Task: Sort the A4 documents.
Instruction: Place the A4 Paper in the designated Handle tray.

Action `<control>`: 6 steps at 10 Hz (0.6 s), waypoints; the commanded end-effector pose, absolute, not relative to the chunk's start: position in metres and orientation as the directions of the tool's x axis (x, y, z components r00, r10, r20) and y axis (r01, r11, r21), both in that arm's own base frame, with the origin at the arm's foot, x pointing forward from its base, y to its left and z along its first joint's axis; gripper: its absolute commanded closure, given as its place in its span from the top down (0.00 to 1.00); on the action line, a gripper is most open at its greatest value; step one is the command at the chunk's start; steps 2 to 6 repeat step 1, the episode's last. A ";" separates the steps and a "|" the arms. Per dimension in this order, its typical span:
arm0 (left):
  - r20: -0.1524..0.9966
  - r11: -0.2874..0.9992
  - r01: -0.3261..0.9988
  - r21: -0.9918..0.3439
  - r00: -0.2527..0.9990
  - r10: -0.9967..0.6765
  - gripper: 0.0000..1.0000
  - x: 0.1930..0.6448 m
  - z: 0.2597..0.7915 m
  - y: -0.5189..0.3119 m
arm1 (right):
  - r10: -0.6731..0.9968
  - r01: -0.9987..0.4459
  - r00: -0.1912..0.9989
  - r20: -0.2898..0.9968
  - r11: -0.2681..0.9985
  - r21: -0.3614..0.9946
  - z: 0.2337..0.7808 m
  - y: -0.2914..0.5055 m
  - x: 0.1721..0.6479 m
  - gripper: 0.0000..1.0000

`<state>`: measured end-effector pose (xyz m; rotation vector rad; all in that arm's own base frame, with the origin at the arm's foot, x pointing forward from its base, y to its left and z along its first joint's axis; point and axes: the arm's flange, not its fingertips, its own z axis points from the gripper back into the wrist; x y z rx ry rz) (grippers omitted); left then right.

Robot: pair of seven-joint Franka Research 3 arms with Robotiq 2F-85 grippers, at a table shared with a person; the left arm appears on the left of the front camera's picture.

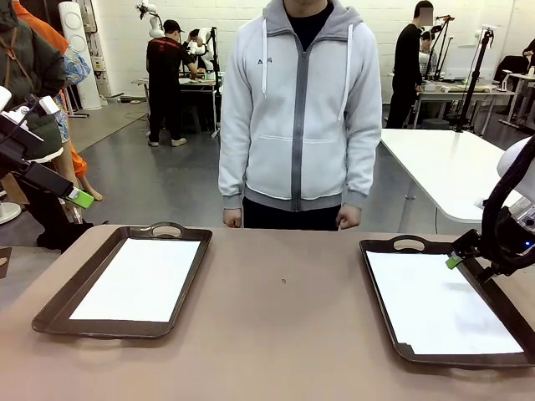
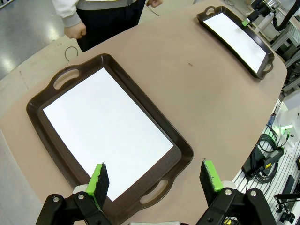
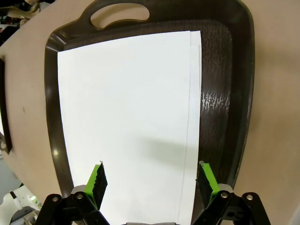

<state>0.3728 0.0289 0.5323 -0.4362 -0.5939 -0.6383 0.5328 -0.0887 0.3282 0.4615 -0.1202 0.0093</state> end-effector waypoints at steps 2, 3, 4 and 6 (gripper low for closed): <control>0.634 0.724 0.662 -0.195 0.648 -0.422 1.00 0.373 0.532 0.029 | -0.017 -0.038 0.993 0.118 0.895 0.445 0.329 -0.089 0.533 1.00; 0.634 0.724 0.662 -0.195 0.648 -0.422 1.00 0.373 0.532 0.029 | -0.017 -0.038 0.993 0.118 0.895 0.445 0.329 -0.089 0.533 1.00; 0.634 0.724 0.662 -0.195 0.648 -0.422 1.00 0.373 0.532 0.029 | -0.017 -0.038 0.993 0.118 0.895 0.445 0.329 -0.089 0.533 1.00; 0.634 0.724 0.662 -0.195 0.648 -0.422 1.00 0.373 0.532 0.029 | -0.017 -0.038 0.993 0.118 0.895 0.445 0.329 -0.089 0.533 1.00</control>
